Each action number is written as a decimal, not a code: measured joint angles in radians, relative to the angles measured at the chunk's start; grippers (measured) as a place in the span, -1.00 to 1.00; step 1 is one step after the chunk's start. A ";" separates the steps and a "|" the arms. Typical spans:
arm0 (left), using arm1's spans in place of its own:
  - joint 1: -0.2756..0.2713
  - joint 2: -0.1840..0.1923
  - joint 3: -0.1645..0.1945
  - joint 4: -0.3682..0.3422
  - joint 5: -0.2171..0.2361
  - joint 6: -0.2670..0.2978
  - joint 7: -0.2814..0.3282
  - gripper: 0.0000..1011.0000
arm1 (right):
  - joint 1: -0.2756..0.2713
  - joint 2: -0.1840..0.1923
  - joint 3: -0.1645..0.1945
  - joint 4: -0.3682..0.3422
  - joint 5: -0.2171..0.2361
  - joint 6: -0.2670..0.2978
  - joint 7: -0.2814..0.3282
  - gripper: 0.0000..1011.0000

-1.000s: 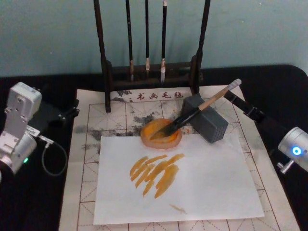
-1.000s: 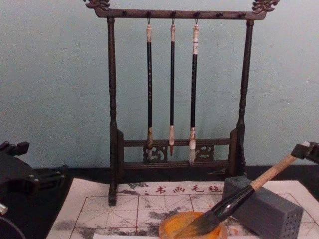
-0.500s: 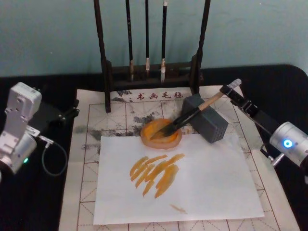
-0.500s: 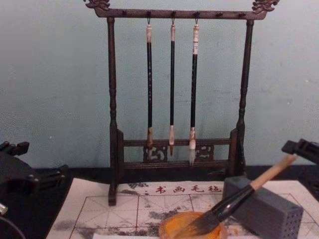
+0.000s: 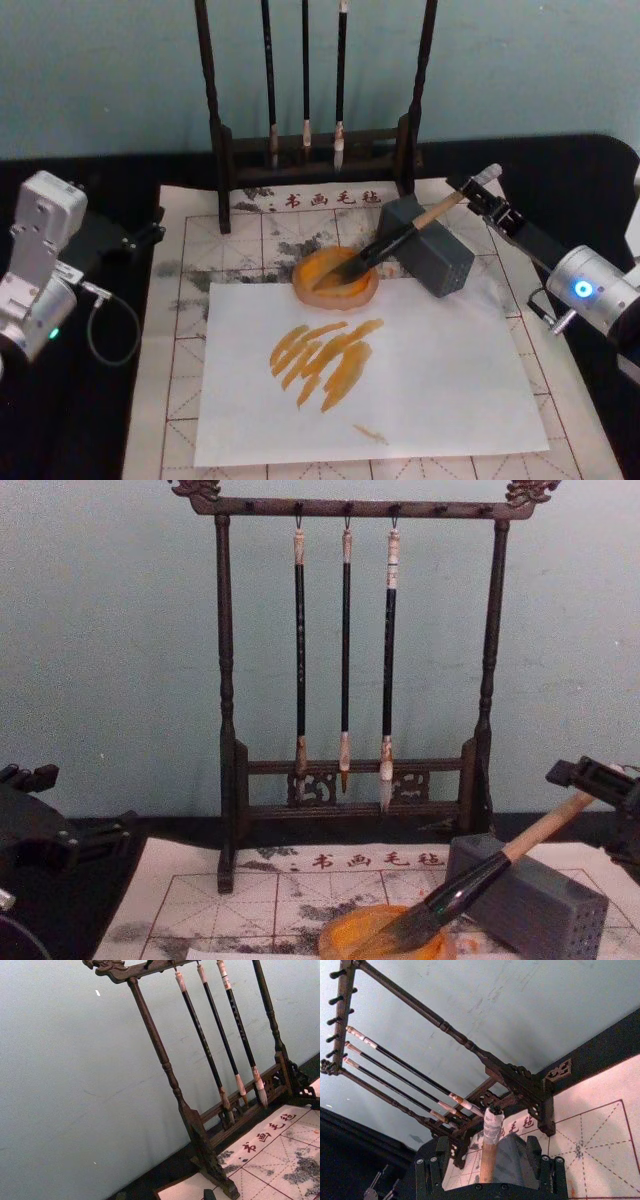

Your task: Pick up the brush from the inkstone, write on the paper, then place the brush back to its original position.

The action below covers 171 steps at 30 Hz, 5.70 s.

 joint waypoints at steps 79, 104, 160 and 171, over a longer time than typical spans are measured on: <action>0.000 0.000 0.000 0.000 0.000 0.000 0.000 0.98 | 0.028 0.002 -0.031 0.031 0.033 -0.021 0.003 -0.64; 0.000 0.000 0.000 0.000 0.000 0.000 0.000 0.98 | 0.026 0.021 -0.027 0.011 0.106 0.011 -0.006 -0.64; 0.000 0.000 0.000 0.000 0.000 0.000 0.000 0.98 | -0.107 0.336 -0.087 -0.226 0.125 -0.079 0.149 -0.64; 0.000 0.000 0.000 0.000 0.000 0.000 0.000 0.98 | -0.095 0.360 -0.121 -0.225 0.089 -0.120 0.149 -0.64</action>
